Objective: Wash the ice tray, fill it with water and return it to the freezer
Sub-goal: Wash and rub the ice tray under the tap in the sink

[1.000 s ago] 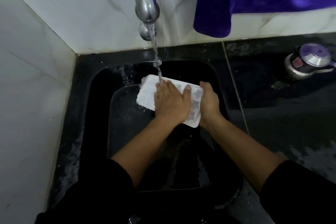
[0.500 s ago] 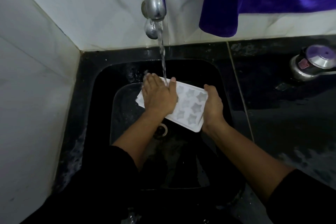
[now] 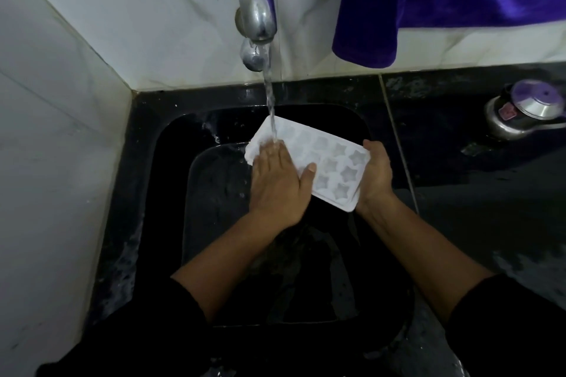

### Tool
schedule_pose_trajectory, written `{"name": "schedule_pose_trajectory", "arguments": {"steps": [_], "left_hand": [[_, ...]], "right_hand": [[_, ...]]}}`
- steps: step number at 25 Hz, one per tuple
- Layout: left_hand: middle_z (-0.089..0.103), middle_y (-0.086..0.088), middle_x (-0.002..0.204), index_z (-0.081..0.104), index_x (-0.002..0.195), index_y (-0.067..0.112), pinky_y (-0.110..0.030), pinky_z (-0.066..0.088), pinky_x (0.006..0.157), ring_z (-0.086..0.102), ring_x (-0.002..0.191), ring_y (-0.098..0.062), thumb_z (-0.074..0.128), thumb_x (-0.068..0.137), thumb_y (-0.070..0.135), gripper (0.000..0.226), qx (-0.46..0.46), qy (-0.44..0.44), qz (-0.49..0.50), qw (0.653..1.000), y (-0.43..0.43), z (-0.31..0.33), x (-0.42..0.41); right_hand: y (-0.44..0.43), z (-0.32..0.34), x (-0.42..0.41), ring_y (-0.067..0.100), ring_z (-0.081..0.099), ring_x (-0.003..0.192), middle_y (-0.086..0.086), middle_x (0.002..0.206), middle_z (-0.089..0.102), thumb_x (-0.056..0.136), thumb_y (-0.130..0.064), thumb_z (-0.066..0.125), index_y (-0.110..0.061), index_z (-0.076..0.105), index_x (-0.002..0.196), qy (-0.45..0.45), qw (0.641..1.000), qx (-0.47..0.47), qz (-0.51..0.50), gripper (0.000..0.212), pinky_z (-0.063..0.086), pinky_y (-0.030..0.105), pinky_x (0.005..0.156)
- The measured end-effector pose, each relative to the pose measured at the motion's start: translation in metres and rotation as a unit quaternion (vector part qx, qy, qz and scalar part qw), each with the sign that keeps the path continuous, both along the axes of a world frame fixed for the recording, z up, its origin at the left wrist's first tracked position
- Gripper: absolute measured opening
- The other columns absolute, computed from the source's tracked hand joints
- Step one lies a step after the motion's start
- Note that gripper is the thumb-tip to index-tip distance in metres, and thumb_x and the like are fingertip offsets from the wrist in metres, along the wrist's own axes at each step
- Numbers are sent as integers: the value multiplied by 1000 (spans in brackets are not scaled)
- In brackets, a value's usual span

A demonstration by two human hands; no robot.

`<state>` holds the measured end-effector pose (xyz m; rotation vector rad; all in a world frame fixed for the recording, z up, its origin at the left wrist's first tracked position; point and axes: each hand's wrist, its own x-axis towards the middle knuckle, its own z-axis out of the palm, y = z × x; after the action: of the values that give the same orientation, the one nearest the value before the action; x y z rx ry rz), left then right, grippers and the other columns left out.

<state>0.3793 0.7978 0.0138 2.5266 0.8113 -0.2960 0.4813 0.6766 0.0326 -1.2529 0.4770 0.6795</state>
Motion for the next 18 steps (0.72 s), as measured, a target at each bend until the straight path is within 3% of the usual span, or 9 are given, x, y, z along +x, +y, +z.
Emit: {"name": "schedule_pose_trajectory", "arguments": {"steps": [2,5,9,13,15,17,18], "left_hand": [[-12,-18,174,-6,165,0,-43,-7,131,-13,162,-29,19,110,55,81,-8,-7,17,1000,11,-6,-3],[-10,-23,173,-5,164,-4,-46,-2,131,-10,162,-33,21,111,51,81,-9,32,137,990,48,-3,6],[-16,-19,173,-7,164,0,-43,-6,131,-15,161,-30,18,110,55,81,-20,13,18,1000,11,-3,-5],[-14,-16,174,-7,165,2,-43,-9,131,-15,161,-27,24,108,61,87,-21,0,107,994,47,-4,1],[-15,-14,174,-8,165,5,-43,-9,131,-17,161,-26,18,106,64,87,-45,-35,66,996,32,-3,-2],[-16,-5,175,-7,167,13,-40,-13,130,-20,160,-18,6,97,70,91,-94,-84,-3,992,-2,-1,-7],[-14,0,175,-4,167,18,-39,-14,129,-19,160,-13,5,93,72,92,-141,-115,8,983,-8,-1,-10]], "right_hand": [[2,-4,-1,23,66,59,5,67,69,101,-34,48,-12,64,72,-2,1000,-3,19,40,53,26,56],[5,-8,-2,24,69,65,6,74,71,99,-37,53,-12,68,81,0,999,-10,50,35,56,30,61],[19,-2,1,24,68,64,7,74,70,100,-34,50,-11,67,80,5,998,-5,59,35,55,27,59],[28,3,-3,19,69,56,5,68,73,103,-34,48,-11,69,79,-8,995,-12,100,39,55,25,56],[37,8,-1,18,68,55,5,67,71,104,-34,49,-12,67,77,-15,994,-12,104,39,53,22,53],[46,10,0,22,72,71,10,83,75,104,-42,48,-10,73,91,-10,992,0,123,43,57,26,64],[49,10,-2,26,74,83,12,95,78,105,-51,45,-8,75,104,-4,990,10,140,52,59,29,75]]}}
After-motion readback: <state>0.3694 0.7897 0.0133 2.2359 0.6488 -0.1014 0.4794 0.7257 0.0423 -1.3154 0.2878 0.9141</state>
